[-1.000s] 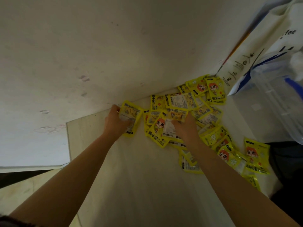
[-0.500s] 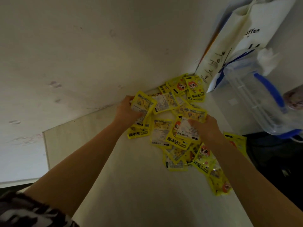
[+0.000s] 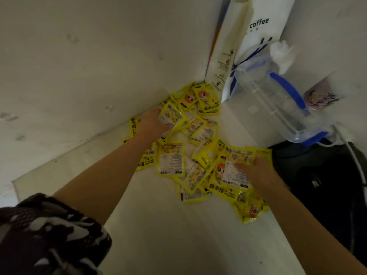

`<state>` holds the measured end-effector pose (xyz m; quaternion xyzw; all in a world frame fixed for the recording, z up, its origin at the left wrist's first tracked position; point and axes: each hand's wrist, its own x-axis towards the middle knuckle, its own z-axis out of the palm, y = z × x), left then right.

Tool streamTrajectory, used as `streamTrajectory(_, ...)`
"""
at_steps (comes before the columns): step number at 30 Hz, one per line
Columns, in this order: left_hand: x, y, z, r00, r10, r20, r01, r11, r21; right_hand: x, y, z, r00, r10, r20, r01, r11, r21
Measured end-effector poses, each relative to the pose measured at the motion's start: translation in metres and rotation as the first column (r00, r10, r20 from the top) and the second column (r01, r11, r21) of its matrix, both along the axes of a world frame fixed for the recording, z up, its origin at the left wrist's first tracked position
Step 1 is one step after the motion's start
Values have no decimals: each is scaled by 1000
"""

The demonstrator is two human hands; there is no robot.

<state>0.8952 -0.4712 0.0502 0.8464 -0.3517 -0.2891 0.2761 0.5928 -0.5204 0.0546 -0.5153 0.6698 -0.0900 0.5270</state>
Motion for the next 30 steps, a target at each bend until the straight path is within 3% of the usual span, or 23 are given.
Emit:
streamTrajectory(7, 6, -9, -23, 929, -223, 297, 153, 959, 239, -3, 17, 11, 999, -40, 26, 40, 999, -15)
streamTrajectory(11, 2, -8, -20, 956, -177, 235, 130, 971, 200, -5, 17, 3, 999, -49, 8, 49, 999, -12)
streamTrajectory(16, 1, -2, -21, 948, -139, 286, 102, 985, 143, -3, 19, 7, 999, -50, -9, 50, 999, -12)
streamTrajectory(22, -9, 18, -7, 992, 20, 124, -16, 999, -38, -1, 25, 16, 1000, 2, 15, -1, 997, -71)
streamTrajectory(30, -26, 67, 17, 983, 180, 44, -169, 968, -185, -5, 40, 44, 988, 84, 126, -63, 984, -165)
